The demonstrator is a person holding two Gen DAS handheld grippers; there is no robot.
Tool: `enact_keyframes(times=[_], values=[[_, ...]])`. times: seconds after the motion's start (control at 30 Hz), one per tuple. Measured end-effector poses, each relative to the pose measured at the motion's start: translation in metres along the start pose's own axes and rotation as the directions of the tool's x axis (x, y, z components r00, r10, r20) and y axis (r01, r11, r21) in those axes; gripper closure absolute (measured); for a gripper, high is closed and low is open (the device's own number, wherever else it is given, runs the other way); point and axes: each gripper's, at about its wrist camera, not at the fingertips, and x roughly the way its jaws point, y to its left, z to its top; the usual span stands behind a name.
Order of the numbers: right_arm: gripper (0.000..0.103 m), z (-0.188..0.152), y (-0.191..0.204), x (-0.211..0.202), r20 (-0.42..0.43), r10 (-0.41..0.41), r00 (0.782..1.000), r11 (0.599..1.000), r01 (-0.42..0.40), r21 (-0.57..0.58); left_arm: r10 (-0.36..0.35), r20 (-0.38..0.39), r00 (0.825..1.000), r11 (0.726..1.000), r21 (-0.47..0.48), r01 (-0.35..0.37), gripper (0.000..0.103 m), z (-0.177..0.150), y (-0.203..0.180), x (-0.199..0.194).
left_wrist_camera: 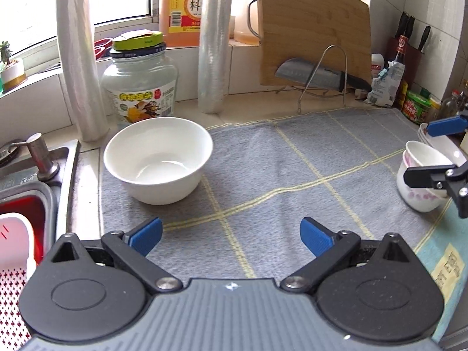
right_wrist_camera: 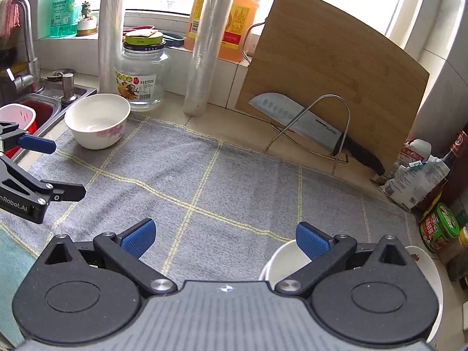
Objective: Organize plates and bowls
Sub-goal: 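Withdraw both grippers from the bowl stack toward the bowl by the sink, then grasp the white bowl's rim by the sink with both grippers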
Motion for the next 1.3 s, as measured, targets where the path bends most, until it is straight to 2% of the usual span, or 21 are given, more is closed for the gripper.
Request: enact_keyframes(times=[0.1, 0.3, 0.43, 0.63, 0.87, 1.1, 1.3], values=[[0.0, 0.008, 0.018, 0.009, -0.013, 0.008, 1.0, 1.0, -0.008, 0.008, 0.026, -0.002, 1.0, 1.0, -0.009, -0.026, 0.003, -0.002, 0.016, 0.005], [0.0, 0.022, 0.043, 0.03, -0.041, 0.048, 0.998, 0.998, -0.05, -0.04, 0.016, -0.023, 1.0, 1.0, -0.017, -0.016, 0.003, -0.001, 0.036, 0.018], [0.0, 0.032, 0.052, 0.051, -0.058, 0.099, 0.993, 0.992, -0.104, -0.077, 0.039, -0.06, 0.997, 0.999, -0.017, -0.04, 0.003, -0.004, 0.04, 0.033], [0.0, 0.059, 0.057, 0.084, -0.052, 0.202, 0.978, 0.975, -0.206, -0.079, 0.075, -0.042, 0.996, 0.997, -0.019, -0.075, 0.003, -0.001, 0.049, 0.038], [0.0, 0.09, 0.068, 0.116, -0.057, 0.312, 0.948, 0.945, -0.316, -0.088, 0.085, 0.002, 0.996, 0.996, 0.003, -0.085, 0.003, 0.008, 0.059, 0.039], [0.0, 0.117, 0.081, 0.141, -0.08, 0.415, 0.907, 0.903, -0.421, -0.088, 0.066, 0.049, 0.997, 0.995, 0.065, -0.069, 0.003, 0.017, 0.061, 0.04], [0.001, 0.126, 0.081, 0.158, -0.118, 0.495, 0.861, 0.863, -0.503, -0.047, 0.045, 0.063, 0.997, 0.989, 0.14, -0.053, 0.004, 0.019, 0.057, 0.04]])
